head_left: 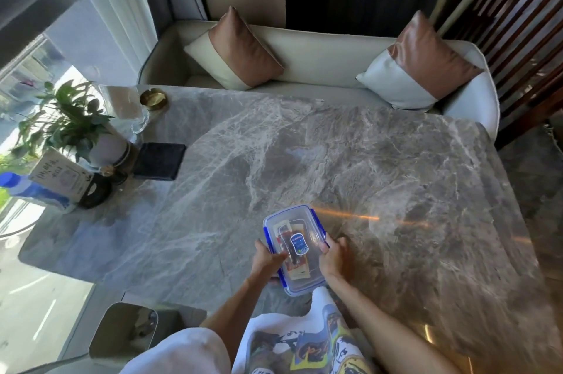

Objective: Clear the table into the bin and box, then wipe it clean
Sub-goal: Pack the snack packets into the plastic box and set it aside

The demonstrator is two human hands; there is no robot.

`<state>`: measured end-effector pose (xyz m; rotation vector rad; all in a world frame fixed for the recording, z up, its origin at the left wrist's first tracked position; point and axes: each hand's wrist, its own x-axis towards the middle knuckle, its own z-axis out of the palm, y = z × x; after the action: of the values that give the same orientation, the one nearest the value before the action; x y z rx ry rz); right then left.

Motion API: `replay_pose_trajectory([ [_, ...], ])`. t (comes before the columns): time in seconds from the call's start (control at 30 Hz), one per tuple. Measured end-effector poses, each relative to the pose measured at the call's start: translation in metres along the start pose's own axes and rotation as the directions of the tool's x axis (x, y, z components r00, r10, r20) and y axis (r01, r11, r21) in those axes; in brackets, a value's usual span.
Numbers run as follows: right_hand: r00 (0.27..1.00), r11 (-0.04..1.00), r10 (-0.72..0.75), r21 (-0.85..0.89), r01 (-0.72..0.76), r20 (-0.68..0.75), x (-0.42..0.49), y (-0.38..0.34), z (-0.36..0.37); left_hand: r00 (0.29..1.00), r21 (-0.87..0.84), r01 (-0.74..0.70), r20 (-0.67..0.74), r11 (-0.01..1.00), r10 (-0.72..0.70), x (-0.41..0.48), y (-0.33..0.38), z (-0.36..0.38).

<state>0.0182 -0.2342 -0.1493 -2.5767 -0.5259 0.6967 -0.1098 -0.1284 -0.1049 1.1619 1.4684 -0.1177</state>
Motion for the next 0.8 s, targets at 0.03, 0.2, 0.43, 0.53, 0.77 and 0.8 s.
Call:
replay_pose_trajectory([
  [0.03, 0.999, 0.999, -0.042, -0.023, 0.043, 0.03, 0.006, -0.002, -0.002, 1.0, -0.036, 0.006, -0.009, 0.999, -0.006, -0.004, -0.003, 0.003],
  [0.2, 0.937, 0.921, -0.285, -0.214, 0.326, 0.202, 0.04, -0.03, -0.027, 0.949, 0.457, -0.274, -0.012, 0.846, 0.315, 0.0, -0.012, 0.002],
  [0.43, 0.98, 0.929, 0.065, 0.347, -0.129, 0.19, 0.015, -0.015, -0.05, 0.939, 0.282, -0.294, -0.091, 0.913, 0.331, 0.007, -0.007, -0.019],
  [0.53, 0.852, 0.74, 0.192, 0.498, -0.451, 0.487, -0.01, 0.01, -0.048, 0.948, 0.313, -0.245, -0.121, 0.918, 0.294, 0.015, -0.008, -0.02],
  [0.77, 0.879, 0.702, 0.143, 0.579, -0.415, 0.455, 0.001, 0.014, -0.052, 0.959, 0.218, -0.211, -0.141, 0.953, 0.245, 0.017, -0.014, -0.017],
  [0.8, 0.87, 0.71, 0.147, 0.563, -0.424, 0.47, 0.0, 0.015, -0.051, 0.962, 0.201, -0.205, -0.139, 0.958, 0.235, 0.015, -0.015, -0.018],
])
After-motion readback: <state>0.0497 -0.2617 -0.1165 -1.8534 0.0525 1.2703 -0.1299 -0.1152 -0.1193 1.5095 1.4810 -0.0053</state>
